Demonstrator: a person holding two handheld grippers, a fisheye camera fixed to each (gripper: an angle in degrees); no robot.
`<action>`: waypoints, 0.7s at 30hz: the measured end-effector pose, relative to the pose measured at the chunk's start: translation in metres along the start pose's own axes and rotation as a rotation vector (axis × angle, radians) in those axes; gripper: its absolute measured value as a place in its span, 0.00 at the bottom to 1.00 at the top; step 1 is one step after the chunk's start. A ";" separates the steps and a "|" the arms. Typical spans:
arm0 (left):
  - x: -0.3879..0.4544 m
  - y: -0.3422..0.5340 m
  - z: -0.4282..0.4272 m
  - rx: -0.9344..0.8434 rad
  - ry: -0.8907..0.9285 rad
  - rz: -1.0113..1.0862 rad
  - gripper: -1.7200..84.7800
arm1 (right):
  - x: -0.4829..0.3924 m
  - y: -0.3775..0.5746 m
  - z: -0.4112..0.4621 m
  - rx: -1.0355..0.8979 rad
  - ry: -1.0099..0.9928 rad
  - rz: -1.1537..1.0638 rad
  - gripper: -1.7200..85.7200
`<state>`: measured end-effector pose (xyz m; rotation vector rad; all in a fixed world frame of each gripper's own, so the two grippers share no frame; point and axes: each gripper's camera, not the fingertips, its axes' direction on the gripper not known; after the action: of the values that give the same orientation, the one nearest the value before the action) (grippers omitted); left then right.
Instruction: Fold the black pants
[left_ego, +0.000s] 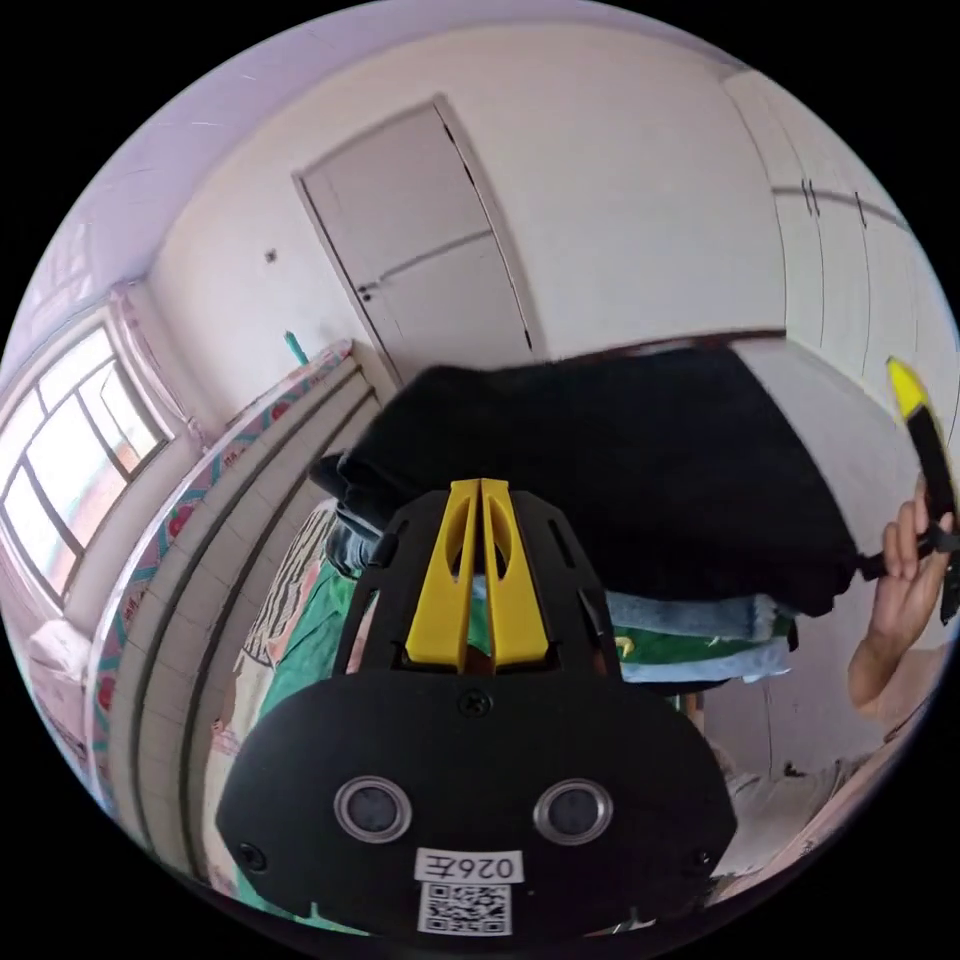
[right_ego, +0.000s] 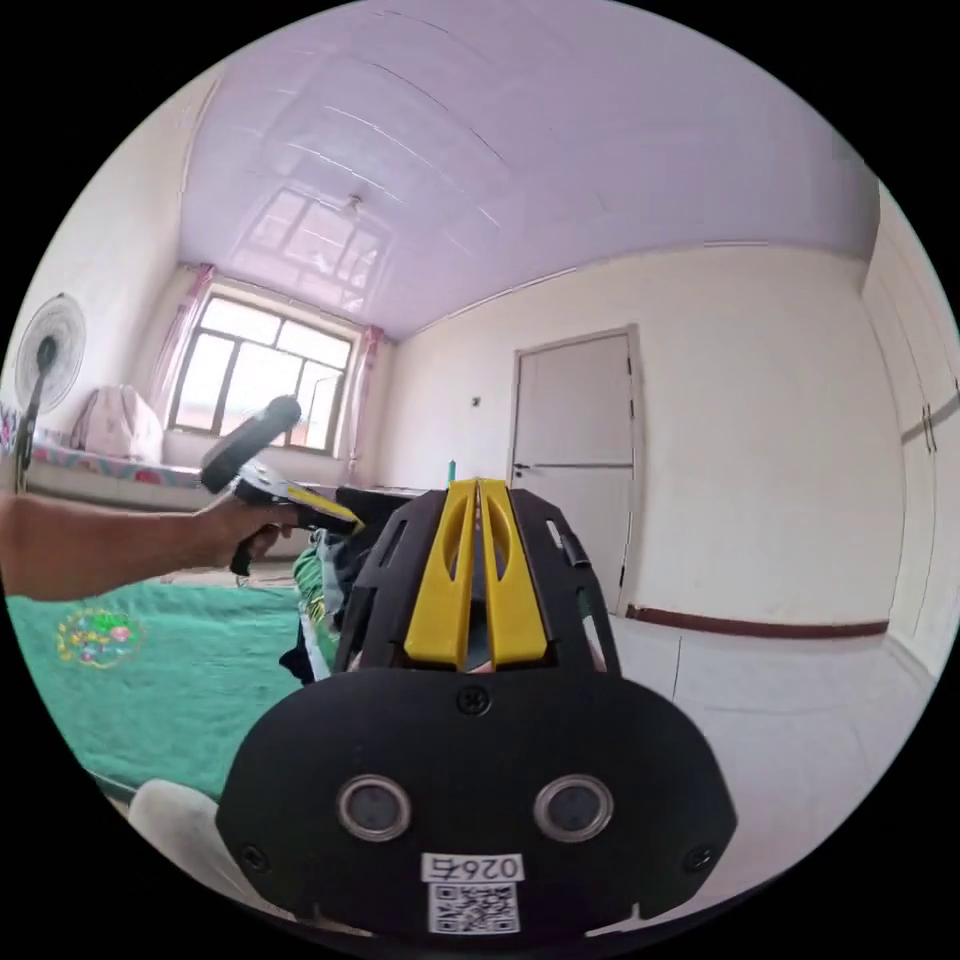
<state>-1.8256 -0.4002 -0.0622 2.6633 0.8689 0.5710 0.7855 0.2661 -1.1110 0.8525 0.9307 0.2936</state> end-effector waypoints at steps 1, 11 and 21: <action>0.004 0.003 0.005 -0.019 -0.009 0.014 0.01 | -0.005 -0.004 0.006 -0.009 -0.017 -0.020 0.01; 0.027 0.188 -0.210 0.270 -0.125 -0.192 0.01 | -0.053 -0.052 0.080 -0.172 -0.245 -0.168 0.01; 0.182 0.580 -0.518 0.277 -0.672 -0.461 0.02 | -0.248 -0.135 0.070 -0.073 -0.734 -0.218 0.01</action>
<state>-1.6346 -0.6681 0.6654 2.4595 1.3242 -0.5543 0.6785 0.0034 -1.0467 0.7031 0.3150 -0.1737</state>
